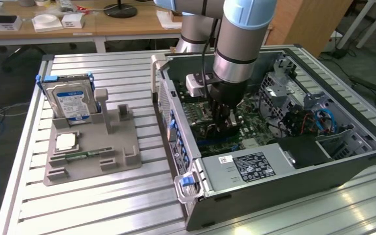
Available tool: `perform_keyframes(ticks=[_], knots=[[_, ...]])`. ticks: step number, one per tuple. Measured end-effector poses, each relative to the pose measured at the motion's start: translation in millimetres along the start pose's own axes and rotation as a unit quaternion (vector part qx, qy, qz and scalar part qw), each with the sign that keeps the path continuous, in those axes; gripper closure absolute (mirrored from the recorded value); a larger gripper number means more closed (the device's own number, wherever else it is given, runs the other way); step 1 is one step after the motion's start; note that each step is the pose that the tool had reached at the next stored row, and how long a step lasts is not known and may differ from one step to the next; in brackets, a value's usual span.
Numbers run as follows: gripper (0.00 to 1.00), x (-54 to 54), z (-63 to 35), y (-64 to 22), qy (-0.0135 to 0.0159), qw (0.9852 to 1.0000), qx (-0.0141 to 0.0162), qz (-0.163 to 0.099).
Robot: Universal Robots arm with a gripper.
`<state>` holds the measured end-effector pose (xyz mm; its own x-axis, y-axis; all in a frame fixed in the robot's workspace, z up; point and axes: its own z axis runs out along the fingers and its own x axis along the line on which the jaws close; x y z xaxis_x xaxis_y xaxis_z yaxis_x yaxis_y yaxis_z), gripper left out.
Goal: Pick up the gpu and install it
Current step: 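Insert the gpu into the slot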
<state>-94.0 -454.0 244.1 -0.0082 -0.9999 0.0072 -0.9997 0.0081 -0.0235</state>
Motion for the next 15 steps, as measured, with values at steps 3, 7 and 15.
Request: perform_keyframes(ticks=[3,7,15], knots=[[0.74,0.0,-4.0,0.0,0.0001,1.0000,-0.0001,0.000],[0.74,0.1,-5.1,-0.1,0.0002,1.0000,0.0000,0.000],[0.74,1.0,-5.2,-0.1,0.0015,1.0000,-0.0001,0.000]])
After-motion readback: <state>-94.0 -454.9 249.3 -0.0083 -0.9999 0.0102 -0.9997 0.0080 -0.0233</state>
